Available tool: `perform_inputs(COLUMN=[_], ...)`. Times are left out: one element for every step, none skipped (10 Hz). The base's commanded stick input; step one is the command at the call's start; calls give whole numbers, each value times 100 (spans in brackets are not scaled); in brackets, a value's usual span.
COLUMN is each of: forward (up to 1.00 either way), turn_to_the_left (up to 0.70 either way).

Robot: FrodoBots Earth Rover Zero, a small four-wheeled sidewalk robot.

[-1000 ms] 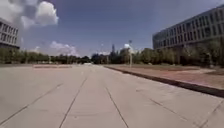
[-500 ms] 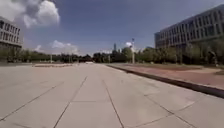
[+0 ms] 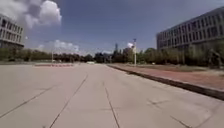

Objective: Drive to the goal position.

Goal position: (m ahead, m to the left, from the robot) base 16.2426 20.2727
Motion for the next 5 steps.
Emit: perform_inputs(forward=[70, 70, 70, 70, 70], turn_to_the_left=[2, 2, 2, 0, 0])
